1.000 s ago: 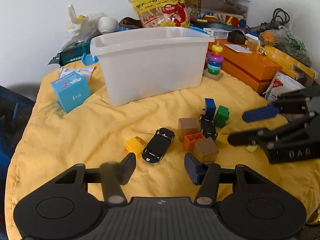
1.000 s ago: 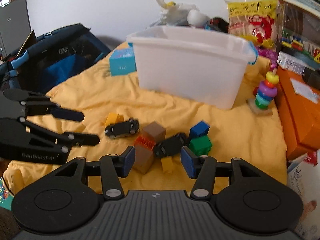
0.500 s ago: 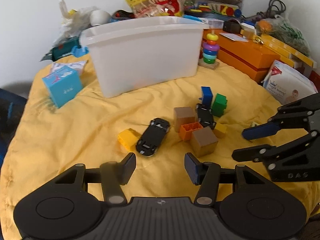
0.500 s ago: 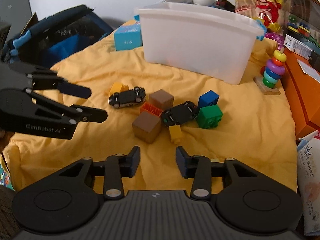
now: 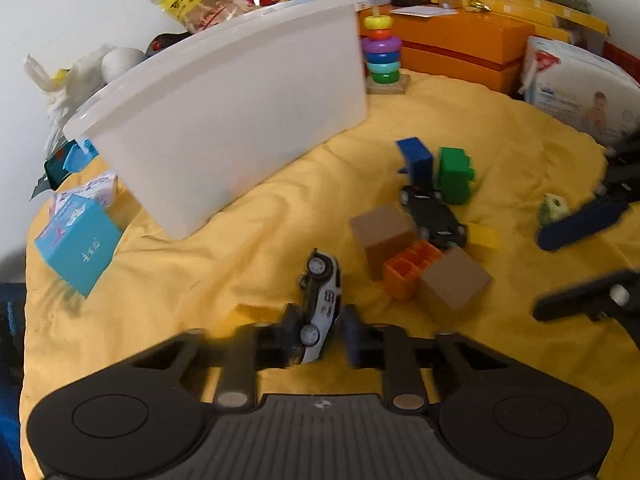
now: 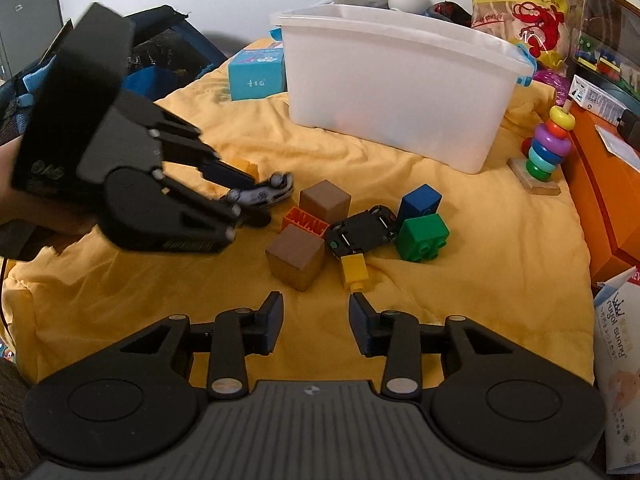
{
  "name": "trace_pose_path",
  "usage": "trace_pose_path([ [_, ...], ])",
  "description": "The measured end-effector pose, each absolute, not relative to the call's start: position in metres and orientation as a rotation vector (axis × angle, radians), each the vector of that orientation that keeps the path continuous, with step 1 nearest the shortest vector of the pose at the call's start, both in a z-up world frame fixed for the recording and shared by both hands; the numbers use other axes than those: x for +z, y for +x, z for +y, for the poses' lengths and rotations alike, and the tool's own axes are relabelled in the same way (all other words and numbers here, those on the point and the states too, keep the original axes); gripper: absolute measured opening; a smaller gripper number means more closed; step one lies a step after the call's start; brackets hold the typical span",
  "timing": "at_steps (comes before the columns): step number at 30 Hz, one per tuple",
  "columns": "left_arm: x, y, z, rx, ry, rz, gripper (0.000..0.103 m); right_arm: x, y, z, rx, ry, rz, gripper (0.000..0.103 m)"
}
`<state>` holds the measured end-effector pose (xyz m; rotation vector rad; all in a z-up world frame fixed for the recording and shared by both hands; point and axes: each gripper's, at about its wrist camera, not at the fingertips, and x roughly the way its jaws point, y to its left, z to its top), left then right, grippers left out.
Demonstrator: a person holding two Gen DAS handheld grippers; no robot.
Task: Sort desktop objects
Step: 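Move both open tools back over the remaining toy pile, then grasp the white-green race car with the left tool while the right tool grasps the green-red car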
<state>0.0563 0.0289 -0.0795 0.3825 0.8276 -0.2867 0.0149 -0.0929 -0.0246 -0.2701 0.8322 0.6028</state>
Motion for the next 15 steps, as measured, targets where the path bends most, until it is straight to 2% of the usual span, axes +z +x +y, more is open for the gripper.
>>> trace_pose_path([
  [7, -0.057, 0.028, 0.055, -0.361, 0.047, 0.933, 0.022, -0.023, -0.003, -0.100, 0.560, -0.291, 0.813, 0.042],
  [12, -0.076, -0.008, 0.065, -0.480, -0.327, 1.040, 0.022, -0.023, -0.010, -0.128, 0.463, -0.257, 0.807, 0.045],
  [14, -0.088, -0.012, 0.063, -0.483, -0.368, 1.055, 0.023, -0.026, -0.007, -0.135, 0.439, -0.252, 0.828, 0.045],
  [15, -0.091, -0.013, 0.064, -0.461, -0.373, 1.056, 0.027, -0.026, -0.005, -0.137, 0.436, -0.254, 0.827, 0.045],
])
